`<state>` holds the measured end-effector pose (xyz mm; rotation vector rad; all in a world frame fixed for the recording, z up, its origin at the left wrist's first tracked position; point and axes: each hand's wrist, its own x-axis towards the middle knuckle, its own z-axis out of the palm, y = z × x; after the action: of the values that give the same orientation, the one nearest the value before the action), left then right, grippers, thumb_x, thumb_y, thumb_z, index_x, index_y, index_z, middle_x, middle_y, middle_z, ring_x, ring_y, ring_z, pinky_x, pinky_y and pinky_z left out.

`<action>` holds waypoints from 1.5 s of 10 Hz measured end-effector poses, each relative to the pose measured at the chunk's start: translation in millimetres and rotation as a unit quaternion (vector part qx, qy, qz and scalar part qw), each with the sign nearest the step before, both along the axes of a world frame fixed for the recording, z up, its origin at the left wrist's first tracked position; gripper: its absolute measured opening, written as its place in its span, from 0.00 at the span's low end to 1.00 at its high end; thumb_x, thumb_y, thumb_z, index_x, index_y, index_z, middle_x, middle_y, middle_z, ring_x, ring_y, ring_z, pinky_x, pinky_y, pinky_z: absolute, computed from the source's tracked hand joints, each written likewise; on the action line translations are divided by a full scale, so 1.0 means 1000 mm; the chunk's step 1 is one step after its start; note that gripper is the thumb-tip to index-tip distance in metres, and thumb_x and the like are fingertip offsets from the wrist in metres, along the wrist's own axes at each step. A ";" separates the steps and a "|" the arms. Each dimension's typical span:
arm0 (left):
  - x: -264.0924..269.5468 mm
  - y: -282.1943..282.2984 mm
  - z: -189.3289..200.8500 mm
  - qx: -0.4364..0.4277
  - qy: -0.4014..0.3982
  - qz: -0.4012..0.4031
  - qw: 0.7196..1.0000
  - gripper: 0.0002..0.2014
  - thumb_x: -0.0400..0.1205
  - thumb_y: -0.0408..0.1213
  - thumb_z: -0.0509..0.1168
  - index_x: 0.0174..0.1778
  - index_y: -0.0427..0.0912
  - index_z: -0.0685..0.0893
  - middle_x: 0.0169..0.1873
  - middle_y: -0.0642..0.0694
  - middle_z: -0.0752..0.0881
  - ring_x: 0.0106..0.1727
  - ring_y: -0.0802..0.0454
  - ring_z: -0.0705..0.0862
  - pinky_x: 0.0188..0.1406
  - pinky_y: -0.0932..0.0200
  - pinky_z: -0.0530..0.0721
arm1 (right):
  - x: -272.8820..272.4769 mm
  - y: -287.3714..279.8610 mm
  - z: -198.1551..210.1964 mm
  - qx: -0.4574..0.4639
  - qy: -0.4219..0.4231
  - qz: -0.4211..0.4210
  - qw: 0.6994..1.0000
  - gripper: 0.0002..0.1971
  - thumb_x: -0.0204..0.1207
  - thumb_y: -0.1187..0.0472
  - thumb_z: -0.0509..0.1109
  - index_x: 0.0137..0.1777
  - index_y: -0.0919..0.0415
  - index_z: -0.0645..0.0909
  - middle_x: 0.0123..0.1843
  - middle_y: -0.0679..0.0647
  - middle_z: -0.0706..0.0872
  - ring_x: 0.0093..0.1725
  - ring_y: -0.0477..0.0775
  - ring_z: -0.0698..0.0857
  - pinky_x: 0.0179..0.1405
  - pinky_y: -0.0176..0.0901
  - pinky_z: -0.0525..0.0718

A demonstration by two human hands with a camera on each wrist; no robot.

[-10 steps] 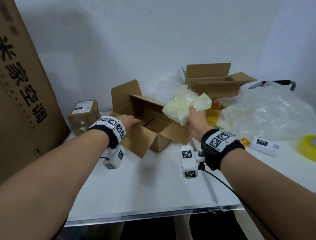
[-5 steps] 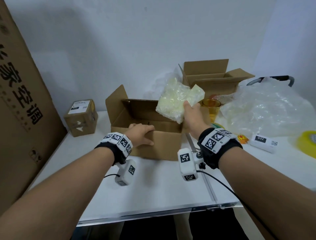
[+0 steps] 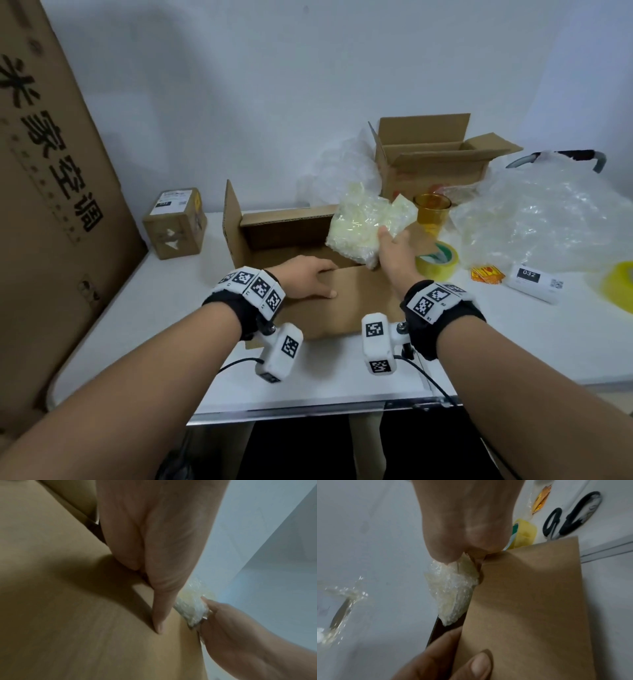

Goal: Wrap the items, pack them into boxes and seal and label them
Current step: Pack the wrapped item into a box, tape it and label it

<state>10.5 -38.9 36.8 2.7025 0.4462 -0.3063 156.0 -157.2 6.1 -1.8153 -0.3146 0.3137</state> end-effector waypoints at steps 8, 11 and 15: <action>0.005 0.109 0.084 0.315 0.153 0.142 0.926 0.44 0.82 0.52 0.68 0.87 0.54 0.46 0.87 0.45 0.41 0.86 0.39 0.53 0.83 0.42 0.59 | 0.036 0.004 0.139 -0.411 -0.068 0.225 0.881 0.26 0.84 0.54 0.65 0.78 0.66 0.69 0.74 0.63 0.78 0.69 0.65 0.80 0.69 0.61 0.79; -0.005 0.114 0.084 0.325 0.168 0.108 0.924 0.51 0.77 0.54 0.72 0.86 0.60 0.42 0.86 0.47 0.35 0.85 0.32 0.48 0.80 0.37 0.59 | 0.036 0.087 0.130 -0.467 -0.002 0.294 0.834 0.13 0.84 0.54 0.66 0.41 0.62 0.74 0.39 0.58 0.78 0.37 0.58 0.78 0.39 0.49 0.83; -0.019 0.142 0.075 0.328 0.213 0.097 0.915 0.48 0.78 0.60 0.69 0.86 0.61 0.44 0.86 0.46 0.37 0.84 0.30 0.48 0.79 0.34 0.60 | 0.028 0.116 0.054 -0.384 -0.039 0.288 0.876 0.11 0.72 0.66 0.74 0.39 0.55 0.74 0.40 0.50 0.74 0.41 0.50 0.78 0.50 0.49 0.85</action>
<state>-8.6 103.1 111.9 3.1833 1.1079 -0.8246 183.8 -40.7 60.3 -2.4894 -0.8905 0.8804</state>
